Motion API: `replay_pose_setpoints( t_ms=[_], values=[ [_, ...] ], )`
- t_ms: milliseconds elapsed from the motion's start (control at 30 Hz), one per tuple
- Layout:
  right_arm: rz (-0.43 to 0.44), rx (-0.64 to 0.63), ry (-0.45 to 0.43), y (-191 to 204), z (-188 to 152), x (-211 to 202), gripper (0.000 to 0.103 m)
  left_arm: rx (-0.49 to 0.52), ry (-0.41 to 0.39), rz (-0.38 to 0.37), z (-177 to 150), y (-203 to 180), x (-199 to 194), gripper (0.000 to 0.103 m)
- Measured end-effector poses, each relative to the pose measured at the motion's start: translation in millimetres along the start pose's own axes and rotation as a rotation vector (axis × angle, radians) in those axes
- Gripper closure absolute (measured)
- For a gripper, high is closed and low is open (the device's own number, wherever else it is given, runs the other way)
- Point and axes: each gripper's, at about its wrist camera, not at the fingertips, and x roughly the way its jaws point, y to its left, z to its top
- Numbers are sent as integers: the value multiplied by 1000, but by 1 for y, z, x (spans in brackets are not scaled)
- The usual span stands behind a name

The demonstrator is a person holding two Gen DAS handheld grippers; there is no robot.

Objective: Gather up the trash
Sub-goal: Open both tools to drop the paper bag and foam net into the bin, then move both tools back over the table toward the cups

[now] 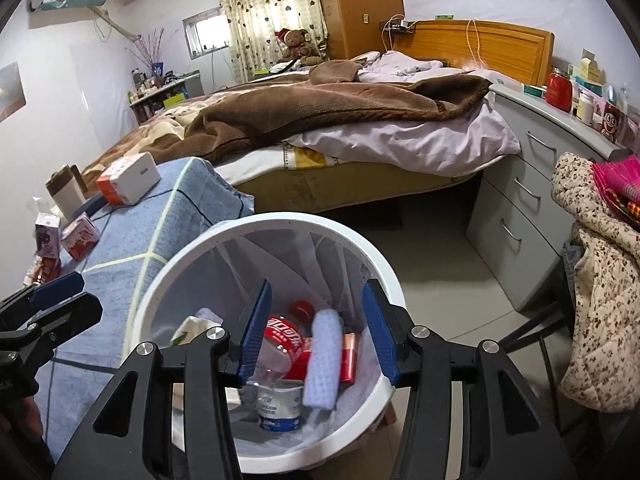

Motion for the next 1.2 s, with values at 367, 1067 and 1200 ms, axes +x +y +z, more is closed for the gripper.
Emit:
replay_pose_setpoints(
  t_ms=[367, 1067, 1200],
  values=[
    [53, -5, -18, 26, 0, -3, 54, -59, -44, 73, -9, 46, -33, 24],
    [261, -141, -33, 140, 13, 11, 54, -228, -140, 270, -28, 169, -103, 24],
    [322, -202, -41, 172, 17, 15, 54, -272, -144, 325, -34, 202, -113, 24]
  ],
)
